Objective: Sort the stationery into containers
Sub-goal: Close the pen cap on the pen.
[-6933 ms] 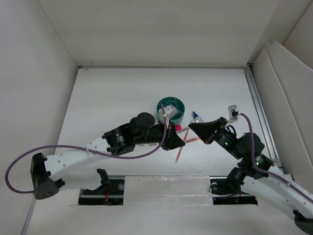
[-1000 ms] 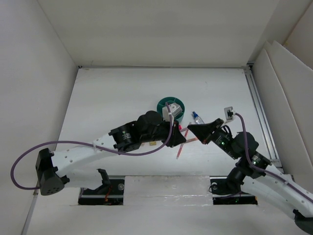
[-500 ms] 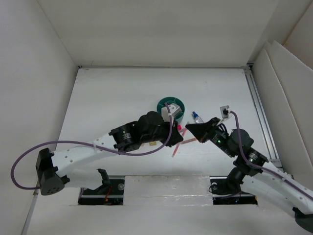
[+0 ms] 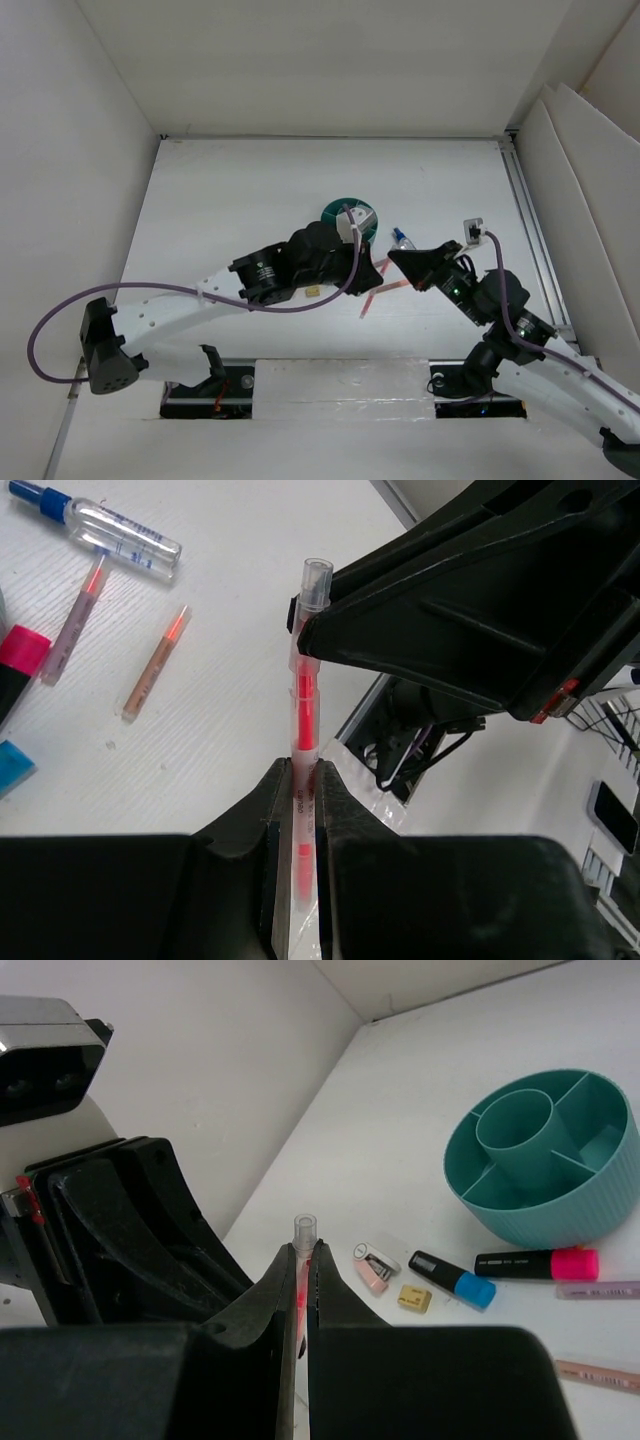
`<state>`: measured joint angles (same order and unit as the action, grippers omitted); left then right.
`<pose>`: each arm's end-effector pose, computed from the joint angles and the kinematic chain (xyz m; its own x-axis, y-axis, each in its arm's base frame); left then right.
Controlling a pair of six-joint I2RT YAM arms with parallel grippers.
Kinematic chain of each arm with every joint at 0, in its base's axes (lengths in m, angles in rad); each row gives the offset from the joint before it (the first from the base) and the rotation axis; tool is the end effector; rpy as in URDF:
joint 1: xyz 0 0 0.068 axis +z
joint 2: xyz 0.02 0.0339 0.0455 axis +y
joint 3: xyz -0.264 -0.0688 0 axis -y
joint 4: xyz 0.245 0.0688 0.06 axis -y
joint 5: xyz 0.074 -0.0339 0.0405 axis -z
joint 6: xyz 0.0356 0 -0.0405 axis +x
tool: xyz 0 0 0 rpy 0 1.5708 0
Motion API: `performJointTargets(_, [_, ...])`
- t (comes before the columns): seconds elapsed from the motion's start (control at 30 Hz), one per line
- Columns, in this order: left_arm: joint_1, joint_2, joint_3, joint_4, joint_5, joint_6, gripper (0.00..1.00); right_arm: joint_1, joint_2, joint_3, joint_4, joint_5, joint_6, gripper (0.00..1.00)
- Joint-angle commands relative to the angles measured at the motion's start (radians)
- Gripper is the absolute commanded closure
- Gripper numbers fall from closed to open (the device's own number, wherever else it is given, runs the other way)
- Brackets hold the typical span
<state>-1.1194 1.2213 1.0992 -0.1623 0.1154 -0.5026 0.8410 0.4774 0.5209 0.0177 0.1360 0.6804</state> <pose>0.1207 -0.2583 0.3606 -0.5611 0.0604 -0.8256 0.7666 0.4142 -0.4907 0.0948 0.0987 0.3121 -0.3761 0.5144 -0.7706 -0.5295 0.5632 0.6344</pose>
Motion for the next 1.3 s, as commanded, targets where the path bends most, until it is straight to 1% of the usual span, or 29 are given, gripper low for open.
performJointTargets(0.0, [0.010,0.012,0.083,0.087,-0.007,-0.043,1.00,0.020,0.010,-0.030,-0.035,0.010,-0.056,1.00])
performJointTargets(0.13, [0.010,0.036,0.122,0.076,0.023,-0.063,1.00,0.020,0.030,-0.030,-0.006,0.020,-0.074,1.00])
performJointTargets(0.27, [0.021,0.072,0.146,0.032,0.023,-0.085,1.00,0.029,0.030,-0.039,-0.005,0.048,-0.097,1.00])
performJointTargets(0.47, [0.032,0.061,0.146,0.032,0.023,-0.105,1.00,0.038,0.030,-0.039,0.004,0.071,-0.151,1.00])
performJointTargets(0.6, [0.032,0.040,0.146,0.032,0.013,-0.114,1.00,0.038,0.030,-0.050,0.004,0.094,-0.151,1.00])
performJointTargets(0.7, [0.032,0.040,0.146,0.032,0.013,-0.105,1.00,0.038,0.070,-0.050,0.004,0.083,-0.151,1.00])
performJointTargets(0.87, [0.032,0.040,0.146,0.023,-0.011,-0.064,1.00,0.038,0.171,-0.015,0.004,0.027,-0.151,1.00])
performJointTargets(0.93, [0.032,0.017,0.146,0.023,-0.051,-0.051,1.00,0.038,0.211,-0.004,-0.005,0.027,-0.122,1.00])
performJointTargets(1.07, [0.032,-0.017,0.099,0.044,-0.091,-0.033,1.00,0.038,0.231,0.017,-0.016,0.027,-0.078,1.00])
performJointTargets(1.2, [0.032,-0.039,0.077,0.053,-0.129,-0.011,1.00,0.038,0.231,0.037,-0.016,-0.016,-0.053,1.00])
performJointTargets(1.27, [0.032,-0.048,0.065,0.053,-0.144,-0.002,1.00,0.038,0.240,0.050,-0.045,-0.001,-0.038,1.00])
